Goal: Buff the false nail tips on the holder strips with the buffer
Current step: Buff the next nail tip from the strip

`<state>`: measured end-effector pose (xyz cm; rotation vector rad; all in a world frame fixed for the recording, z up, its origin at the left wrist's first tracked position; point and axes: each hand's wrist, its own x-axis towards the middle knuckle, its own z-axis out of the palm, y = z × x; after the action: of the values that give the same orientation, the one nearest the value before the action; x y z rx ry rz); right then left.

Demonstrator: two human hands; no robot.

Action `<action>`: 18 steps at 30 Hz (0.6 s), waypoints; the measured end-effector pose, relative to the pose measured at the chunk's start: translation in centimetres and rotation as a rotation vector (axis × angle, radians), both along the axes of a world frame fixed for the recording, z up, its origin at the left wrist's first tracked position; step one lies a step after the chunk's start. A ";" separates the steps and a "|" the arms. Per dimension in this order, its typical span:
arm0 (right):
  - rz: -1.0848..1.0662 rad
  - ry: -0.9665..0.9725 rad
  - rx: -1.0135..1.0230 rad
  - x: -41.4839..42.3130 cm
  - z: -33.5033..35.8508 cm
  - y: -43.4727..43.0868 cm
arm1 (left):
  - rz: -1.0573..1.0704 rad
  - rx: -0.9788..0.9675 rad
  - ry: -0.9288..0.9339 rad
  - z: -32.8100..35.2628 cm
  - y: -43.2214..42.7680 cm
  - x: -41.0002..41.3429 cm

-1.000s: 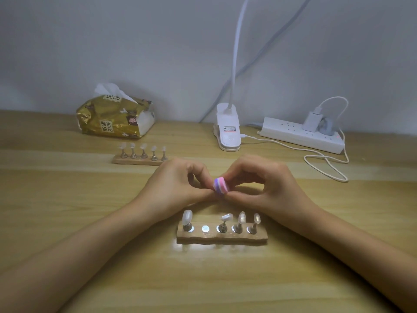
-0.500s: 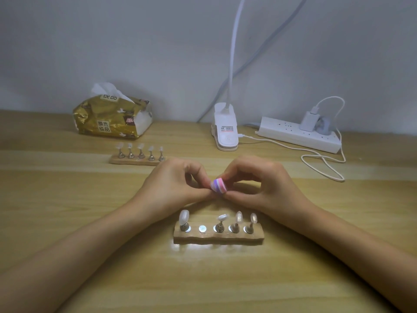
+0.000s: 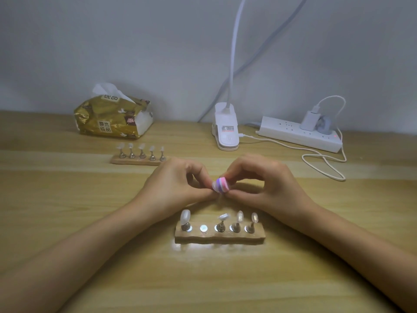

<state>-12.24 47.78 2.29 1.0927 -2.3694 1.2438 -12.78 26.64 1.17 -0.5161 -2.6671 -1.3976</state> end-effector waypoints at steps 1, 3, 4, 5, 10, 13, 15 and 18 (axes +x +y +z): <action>-0.003 0.020 -0.015 0.1 0.0 0.0 | -0.007 0.003 -0.004 0.0 0.0 0.1; 0.007 0.054 -0.003 0.2 0.1 -0.2 | -0.014 0.015 0.000 0.0 0.0 0.1; 0.009 0.037 0.013 0.1 0.1 -0.3 | -0.012 0.017 0.004 0.0 -0.1 0.1; 0.006 0.007 0.016 0.1 0.1 -0.3 | -0.008 0.014 0.006 0.0 0.0 0.1; -0.001 0.041 -0.005 0.1 0.0 -0.2 | -0.012 0.004 -0.006 0.1 0.1 0.2; -0.012 -0.032 0.015 0.0 -0.1 -0.1 | -0.007 0.001 0.007 0.1 0.0 0.1; -0.011 0.015 -0.022 0.1 0.0 0.0 | -0.010 -0.003 0.004 0.1 0.0 0.1; -0.002 0.045 0.029 0.1 0.0 -0.2 | -0.021 0.002 0.010 0.1 0.0 0.1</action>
<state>-12.09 47.54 2.32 1.1144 -2.3616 1.1749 -12.65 26.65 1.25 -0.5504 -2.6601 -1.3988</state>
